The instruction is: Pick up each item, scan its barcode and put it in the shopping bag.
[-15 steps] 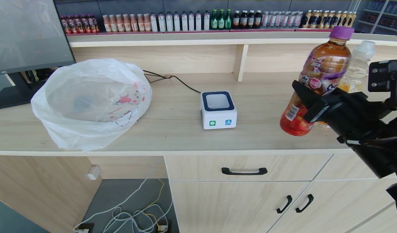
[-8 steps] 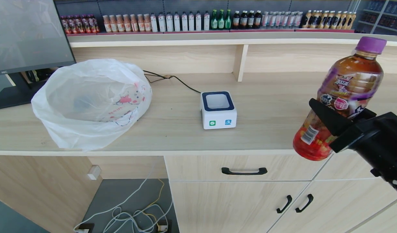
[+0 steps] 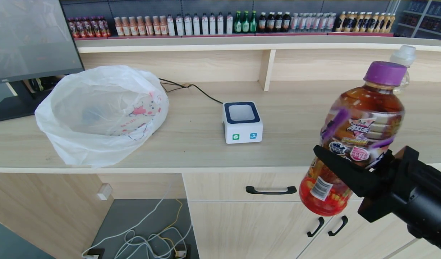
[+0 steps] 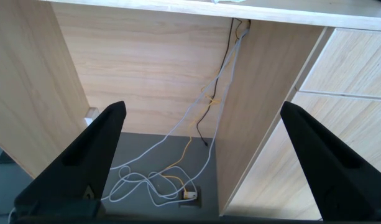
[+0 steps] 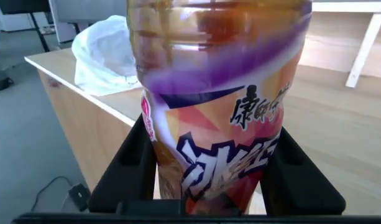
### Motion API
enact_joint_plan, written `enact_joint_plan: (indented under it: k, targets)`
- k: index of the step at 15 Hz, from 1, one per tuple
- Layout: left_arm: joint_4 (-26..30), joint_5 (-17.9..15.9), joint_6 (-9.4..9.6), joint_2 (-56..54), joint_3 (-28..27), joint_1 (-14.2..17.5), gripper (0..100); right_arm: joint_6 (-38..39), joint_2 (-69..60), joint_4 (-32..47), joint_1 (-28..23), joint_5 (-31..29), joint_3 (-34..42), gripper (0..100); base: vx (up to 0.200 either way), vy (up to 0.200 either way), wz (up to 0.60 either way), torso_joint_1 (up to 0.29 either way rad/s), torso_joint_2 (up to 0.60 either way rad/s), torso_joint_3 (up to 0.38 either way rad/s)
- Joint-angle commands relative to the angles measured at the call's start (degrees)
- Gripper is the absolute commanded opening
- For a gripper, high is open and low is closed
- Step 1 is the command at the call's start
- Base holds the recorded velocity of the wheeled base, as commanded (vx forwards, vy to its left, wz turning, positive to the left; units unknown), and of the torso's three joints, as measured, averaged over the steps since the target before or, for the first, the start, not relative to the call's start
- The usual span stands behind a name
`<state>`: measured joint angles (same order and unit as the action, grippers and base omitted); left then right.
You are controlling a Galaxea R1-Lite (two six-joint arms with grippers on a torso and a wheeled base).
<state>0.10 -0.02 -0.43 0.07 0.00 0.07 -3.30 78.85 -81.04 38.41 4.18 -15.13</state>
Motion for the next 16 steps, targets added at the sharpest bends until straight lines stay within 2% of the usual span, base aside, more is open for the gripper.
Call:
enact_joint_plan:
  k: [1,6,9,10,11,16]
  targets:
    - [0.0,0.0,-0.01,0.0,0.0,0.0,100,1.2,1.3,0.0,0.9,2.9,-1.7,0,0.0,0.0,0.0,0.0,0.0,0.0]
    - [0.0,0.0,-0.01,0.0,0.0,0.0,100,11.8,2.4,-0.1,1.1,13.1,-5.3,0,0.0,0.0,0.0,0.0,0.0,0.0]
    - [0.0,0.0,-0.01,0.0,0.0,0.0,100,21.8,2.0,-0.4,1.2,14.6,-5.4,0,0.0,0.0,0.0,0.0,0.0,0.0]
    - [0.0,0.0,-0.01,0.0,0.0,0.0,100,30.2,2.2,-0.6,1.2,15.4,-6.9,0,0.0,0.0,0.0,0.0,0.0,0.0]
    - [0.0,0.0,-0.01,0.0,0.0,0.0,100,33.4,2.0,-1.0,1.2,15.4,-7.3,0,0.0,0.0,0.0,0.0,0.0,0.0]
    - [0.0,0.0,0.08,0.0,0.0,0.0,100,40.7,2.5,-3.3,1.5,15.5,-9.1,0,0.0,0.0,0.0,0.0,0.0,0.0]
